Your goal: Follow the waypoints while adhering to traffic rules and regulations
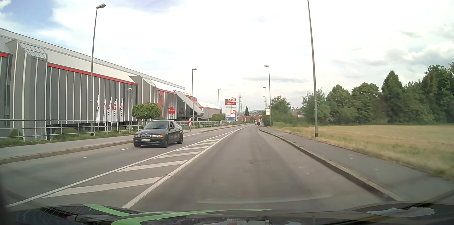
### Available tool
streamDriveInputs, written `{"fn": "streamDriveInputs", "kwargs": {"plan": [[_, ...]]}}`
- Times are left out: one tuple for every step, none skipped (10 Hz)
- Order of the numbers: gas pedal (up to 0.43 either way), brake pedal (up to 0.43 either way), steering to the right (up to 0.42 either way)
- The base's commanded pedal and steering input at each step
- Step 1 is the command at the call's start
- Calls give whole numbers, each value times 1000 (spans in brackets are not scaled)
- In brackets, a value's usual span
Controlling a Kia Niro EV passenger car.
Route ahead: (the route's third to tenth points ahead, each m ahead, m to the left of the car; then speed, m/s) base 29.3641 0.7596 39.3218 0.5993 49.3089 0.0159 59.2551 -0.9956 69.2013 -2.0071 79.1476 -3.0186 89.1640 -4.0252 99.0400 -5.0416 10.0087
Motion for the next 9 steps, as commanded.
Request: {"fn": "streamDriveInputs", "kwargs": {"plan": [[240, 0, 8], [240, 0, 8], [240, 0, 8], [209, 0, 8], [209, 0, 8], [209, 0, 8], [189, 0, 8], [177, 0, 8], [138, 0, 6]]}}
